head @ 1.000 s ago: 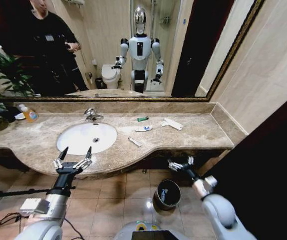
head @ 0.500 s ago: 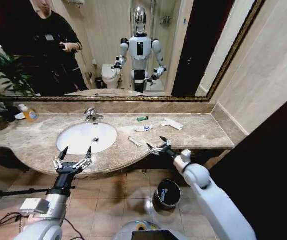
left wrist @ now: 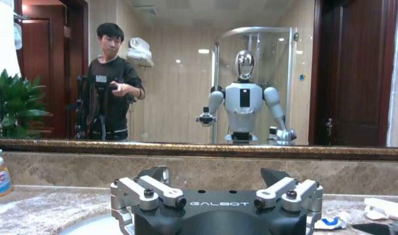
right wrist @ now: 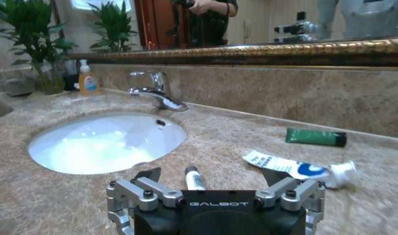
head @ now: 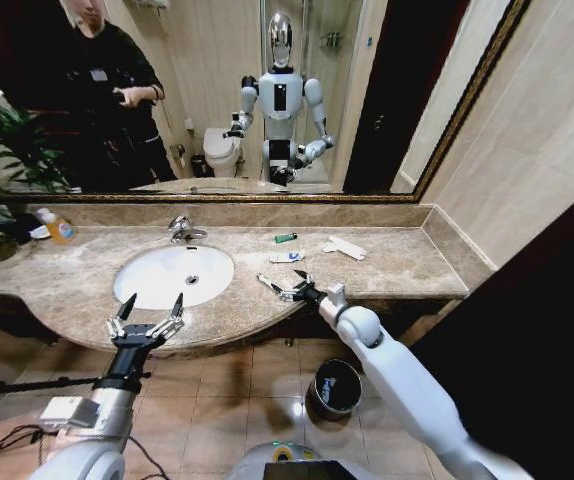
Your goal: Pick up the trash from the sink and place it in the trash bin.
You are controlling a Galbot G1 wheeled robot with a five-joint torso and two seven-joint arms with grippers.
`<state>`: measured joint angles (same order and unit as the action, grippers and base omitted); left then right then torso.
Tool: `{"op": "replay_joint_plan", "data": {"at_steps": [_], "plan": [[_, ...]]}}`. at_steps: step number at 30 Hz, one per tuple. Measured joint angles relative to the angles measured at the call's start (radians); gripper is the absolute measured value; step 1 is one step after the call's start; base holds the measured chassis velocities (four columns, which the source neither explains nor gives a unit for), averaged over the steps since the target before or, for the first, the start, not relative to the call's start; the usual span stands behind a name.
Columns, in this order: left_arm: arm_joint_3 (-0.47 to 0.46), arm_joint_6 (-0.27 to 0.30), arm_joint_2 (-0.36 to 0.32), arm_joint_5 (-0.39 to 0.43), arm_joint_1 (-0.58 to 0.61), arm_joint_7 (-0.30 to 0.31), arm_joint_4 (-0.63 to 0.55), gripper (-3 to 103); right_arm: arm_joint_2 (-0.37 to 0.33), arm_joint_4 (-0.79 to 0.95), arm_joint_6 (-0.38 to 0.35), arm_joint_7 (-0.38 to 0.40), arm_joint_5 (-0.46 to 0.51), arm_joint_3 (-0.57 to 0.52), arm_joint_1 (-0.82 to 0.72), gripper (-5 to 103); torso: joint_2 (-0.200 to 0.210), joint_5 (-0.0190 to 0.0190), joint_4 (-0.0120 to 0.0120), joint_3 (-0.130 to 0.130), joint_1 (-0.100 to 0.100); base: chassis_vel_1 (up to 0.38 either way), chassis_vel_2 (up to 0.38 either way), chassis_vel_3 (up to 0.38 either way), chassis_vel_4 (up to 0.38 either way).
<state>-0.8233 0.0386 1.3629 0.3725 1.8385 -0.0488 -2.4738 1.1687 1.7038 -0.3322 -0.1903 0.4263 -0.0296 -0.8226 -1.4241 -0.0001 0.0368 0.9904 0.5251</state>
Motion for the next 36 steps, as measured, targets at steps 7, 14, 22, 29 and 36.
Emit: {"op": "replay_joint_plan", "data": {"at_steps": [7,14,22,29,36], "plan": [[0.000,0.000,0.000,0.000,0.000,0.000,0.000,100,0.011,-0.064,-0.008,0.012,0.001,0.069,0.073,100,0.000,0.0001,0.0001,0.000,0.000,0.000,0.000,0.000,0.000],[0.000,0.000,0.000,0.000,0.000,0.000,0.000,100,0.021,-0.099,-0.022,0.025,0.005,0.100,0.099,99,0.000,0.0000,0.0000,0.000,0.000,0.000,0.000,0.000,0.000],[0.000,0.000,0.000,0.000,0.000,0.000,0.000,100,0.029,-0.104,-0.051,0.060,0.010,0.116,0.100,83,0.000,0.0000,0.0000,0.000,0.000,0.000,0.000,0.000,0.000],[0.000,0.000,0.000,0.000,0.000,0.000,0.000,100,0.027,-0.100,-0.053,0.060,0.005,0.117,0.091,71,0.000,0.0000,0.0000,0.000,0.000,0.000,0.000,0.000,0.000],[0.000,0.000,0.000,0.000,0.000,0.000,0.000,100,0.029,-0.098,-0.054,0.061,0.001,0.117,0.084,61,0.000,0.0000,0.0000,0.000,0.000,0.000,0.000,0.000,0.000]]}}
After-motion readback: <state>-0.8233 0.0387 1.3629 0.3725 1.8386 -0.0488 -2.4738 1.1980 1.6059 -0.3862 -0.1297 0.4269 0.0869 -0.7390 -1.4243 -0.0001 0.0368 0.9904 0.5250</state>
